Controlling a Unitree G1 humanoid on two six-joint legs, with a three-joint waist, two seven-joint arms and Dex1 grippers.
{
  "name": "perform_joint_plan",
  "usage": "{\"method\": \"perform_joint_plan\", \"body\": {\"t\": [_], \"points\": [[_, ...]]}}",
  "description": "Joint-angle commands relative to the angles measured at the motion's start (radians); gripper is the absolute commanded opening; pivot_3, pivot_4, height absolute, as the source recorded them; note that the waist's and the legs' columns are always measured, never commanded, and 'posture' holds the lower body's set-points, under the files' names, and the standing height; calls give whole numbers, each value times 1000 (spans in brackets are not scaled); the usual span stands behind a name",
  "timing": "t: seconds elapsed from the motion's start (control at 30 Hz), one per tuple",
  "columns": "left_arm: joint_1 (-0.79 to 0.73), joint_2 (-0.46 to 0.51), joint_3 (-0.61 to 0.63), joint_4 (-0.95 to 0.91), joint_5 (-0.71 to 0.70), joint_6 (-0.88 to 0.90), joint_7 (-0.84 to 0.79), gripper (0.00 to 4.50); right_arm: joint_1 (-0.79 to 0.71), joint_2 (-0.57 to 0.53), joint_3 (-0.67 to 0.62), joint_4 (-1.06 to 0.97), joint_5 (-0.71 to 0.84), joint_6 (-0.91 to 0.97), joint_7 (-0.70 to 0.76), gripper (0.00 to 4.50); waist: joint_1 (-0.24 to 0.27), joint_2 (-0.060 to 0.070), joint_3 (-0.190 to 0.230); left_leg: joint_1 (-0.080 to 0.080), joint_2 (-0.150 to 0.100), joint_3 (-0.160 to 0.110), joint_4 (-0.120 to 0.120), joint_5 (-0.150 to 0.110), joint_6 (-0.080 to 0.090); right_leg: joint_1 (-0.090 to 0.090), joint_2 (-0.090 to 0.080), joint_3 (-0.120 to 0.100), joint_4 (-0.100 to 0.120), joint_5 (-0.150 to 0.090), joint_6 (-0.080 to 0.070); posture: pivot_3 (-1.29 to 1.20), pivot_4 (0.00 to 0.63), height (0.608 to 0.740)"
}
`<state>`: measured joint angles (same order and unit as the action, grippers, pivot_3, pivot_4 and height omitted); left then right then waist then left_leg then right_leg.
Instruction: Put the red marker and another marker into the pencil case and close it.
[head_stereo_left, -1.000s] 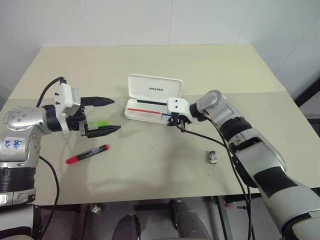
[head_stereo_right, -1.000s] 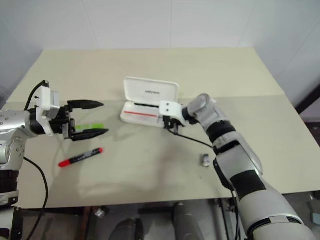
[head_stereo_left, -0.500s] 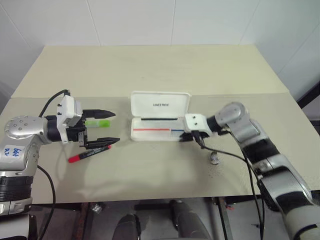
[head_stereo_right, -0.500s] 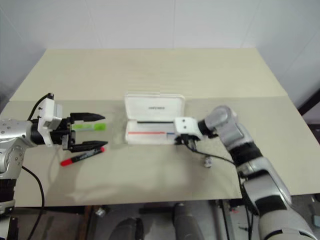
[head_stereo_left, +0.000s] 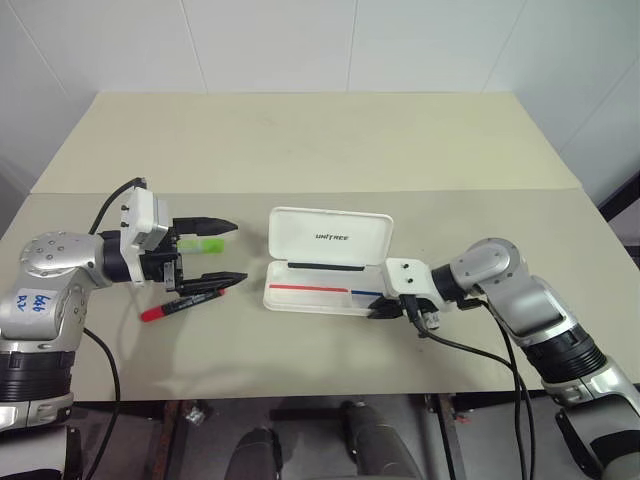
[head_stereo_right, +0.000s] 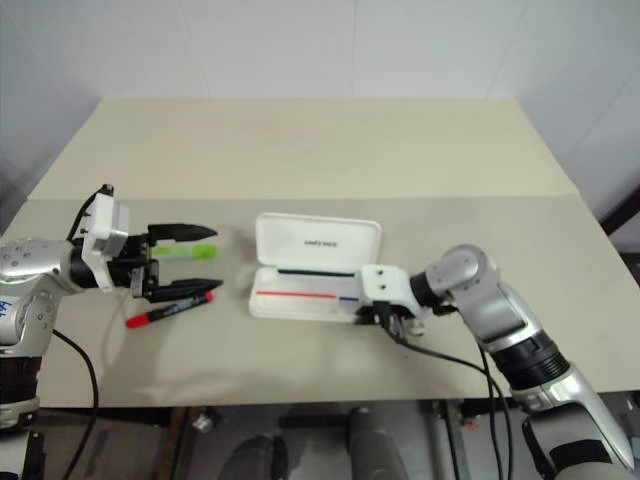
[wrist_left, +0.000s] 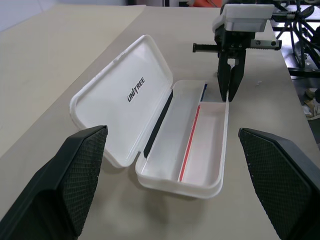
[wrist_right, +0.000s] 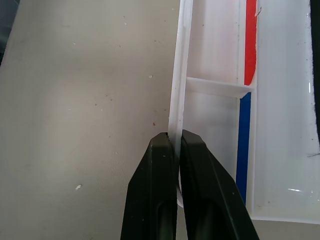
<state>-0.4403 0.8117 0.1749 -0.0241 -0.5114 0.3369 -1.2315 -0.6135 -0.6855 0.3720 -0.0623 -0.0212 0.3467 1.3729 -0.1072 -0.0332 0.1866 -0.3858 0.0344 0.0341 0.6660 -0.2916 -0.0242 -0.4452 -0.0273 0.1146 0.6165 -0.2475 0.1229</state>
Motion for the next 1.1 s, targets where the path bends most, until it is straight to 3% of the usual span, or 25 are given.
{"method": "perform_joint_plan", "body": {"t": [0.03,0.27,0.67,0.83,1.03,1.1], "points": [[-17,-3,1,-22,-15,-1,8,4500,-33,12,17,41,-29,-80,-33,852,-1,0,0,0,0,0,0,0,0,0,0,0,0,0,0,0,150,740],[-4,-1,7,-36,-17,2,9,4500,-57,19,17,77,-18,-169,-25,3343,0,0,0,0,0,0,0,0,0,0,0,0,0,0,0,0,150,740],[11,33,35,-32,-11,-8,5,4500,-69,-6,-43,3,116,-167,41,3343,0,-1,0,0,0,0,0,0,0,0,0,0,0,0,0,0,150,740],[91,116,49,-40,36,-35,-22,4500,-84,28,-155,23,234,-154,-6,4466,-3,-1,1,0,1,0,-1,0,0,0,0,0,0,0,0,0,150,740],[198,242,45,-8,136,-79,-27,4500,-73,49,-298,-53,429,-71,-40,4466,-1,-4,2,0,1,0,-2,0,0,0,0,-1,-1,-1,-2,0,150,740],[209,287,-6,23,245,-115,11,4500,-58,19,-318,-96,467,-16,-38,4466,2,-4,3,0,1,0,-2,0,0,0,-1,-1,-1,-1,-2,0,150,740]]}}
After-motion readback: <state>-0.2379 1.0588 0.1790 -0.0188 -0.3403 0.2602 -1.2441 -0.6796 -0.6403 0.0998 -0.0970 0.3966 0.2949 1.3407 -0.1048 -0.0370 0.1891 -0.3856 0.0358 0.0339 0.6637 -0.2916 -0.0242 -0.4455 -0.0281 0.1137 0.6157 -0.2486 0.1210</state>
